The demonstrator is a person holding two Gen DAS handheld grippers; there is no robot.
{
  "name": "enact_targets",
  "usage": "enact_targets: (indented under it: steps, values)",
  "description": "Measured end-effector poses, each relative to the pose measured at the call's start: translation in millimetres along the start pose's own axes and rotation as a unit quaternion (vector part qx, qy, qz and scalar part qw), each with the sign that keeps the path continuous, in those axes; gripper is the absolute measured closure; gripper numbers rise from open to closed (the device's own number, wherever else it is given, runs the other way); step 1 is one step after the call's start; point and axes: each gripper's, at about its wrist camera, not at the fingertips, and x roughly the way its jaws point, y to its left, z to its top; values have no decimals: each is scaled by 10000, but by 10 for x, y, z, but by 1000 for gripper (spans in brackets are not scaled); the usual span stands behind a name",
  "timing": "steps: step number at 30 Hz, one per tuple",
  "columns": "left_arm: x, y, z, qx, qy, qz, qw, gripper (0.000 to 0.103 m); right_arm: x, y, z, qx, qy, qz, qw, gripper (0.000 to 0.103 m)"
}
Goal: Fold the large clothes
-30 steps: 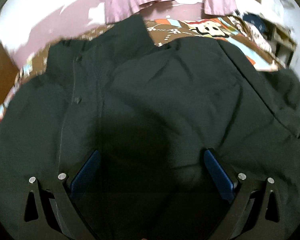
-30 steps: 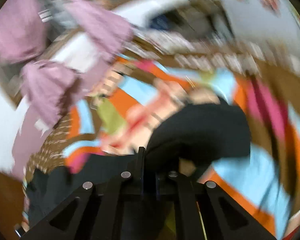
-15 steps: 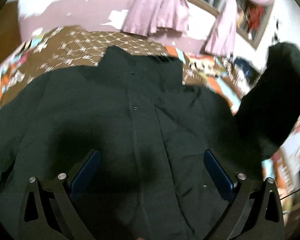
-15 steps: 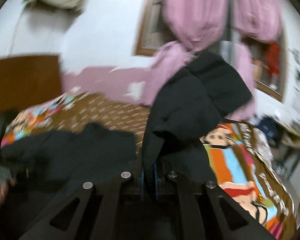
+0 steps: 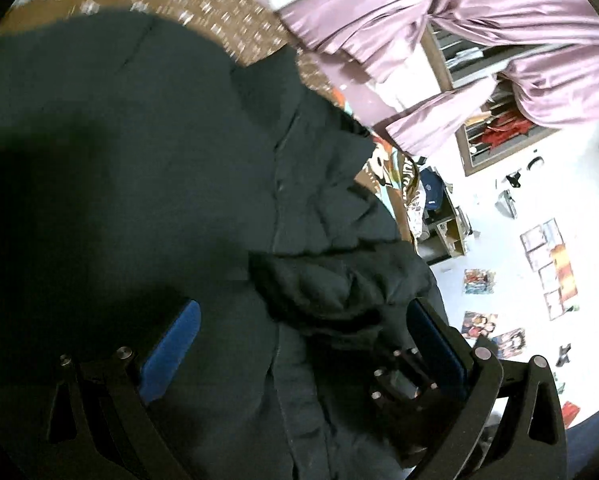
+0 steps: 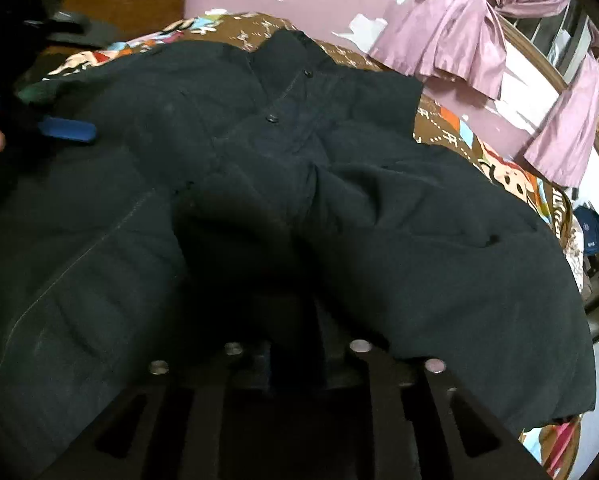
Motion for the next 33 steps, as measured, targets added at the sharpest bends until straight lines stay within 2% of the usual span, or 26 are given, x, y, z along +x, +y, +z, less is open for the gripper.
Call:
enact_targets:
  steps: [1, 2, 3, 6, 10, 12, 14, 16, 18, 20, 22, 24, 25, 29, 31, 33]
  values:
    - [11, 26, 26, -25, 39, 4, 10000, 2, -31, -9, -31, -3, -71, 61, 10000, 51]
    - [46, 38, 56, -15, 75, 15, 10000, 2, -56, -21, -61, 0, -127, 74, 9999, 34]
    - [91, 40, 86, 25, 125, 56, 9999, 2, -78, -11, -91, -20, -192, 75, 9998, 27]
    - [259, -8, 238, 180, 230, 185, 9994, 2, -146, 28, -196, -145, -298, 112, 9994, 27]
    - [495, -28, 141, 477, 343, 591, 9965, 4, -206, -3, -286, -73, -400, 284, 9988, 26]
    - [556, -48, 67, 625, 371, 656, 9952, 17, -235, -7, -352, -61, -417, 316, 9986, 24]
    - [657, -38, 22, 713, 472, 658, 9942, 54, -270, -12, -406, -61, -458, 306, 9985, 23]
    - [750, -56, -33, 906, 547, 768, 9914, 56, -308, -28, -454, -44, -506, 308, 9982, 21]
    - [802, -94, -88, 1174, 509, 923, 9875, 64, -366, -54, -516, -33, -628, 349, 9974, 21]
    - [817, -100, -131, 1305, 482, 1174, 9833, 85, -436, -83, -569, 38, -785, 398, 9961, 21]
    - [821, -82, -141, 1258, 418, 1363, 9818, 95, -522, -113, -603, 115, -941, 445, 9945, 21]
    - [757, -112, -173, 1287, 236, 1463, 9805, 99, -671, -177, -607, 215, -1283, 376, 9908, 21]
    - [705, -175, -204, 1422, 77, 1578, 9772, 101, -750, -219, -585, 285, -1463, 312, 9883, 21]
    - [416, -508, -274, 2113, -572, 1877, 9575, 102, -1046, -431, -388, 698, -2090, -31, 9754, 17]
    - [197, -613, -262, 2259, -874, 1976, 9499, 102, -1100, -538, -262, 921, -2200, -96, 9711, 11]
    - [-9, -660, -235, 2326, -1051, 2052, 9448, 102, -1077, -626, -120, 1102, -2125, -165, 9708, 9]
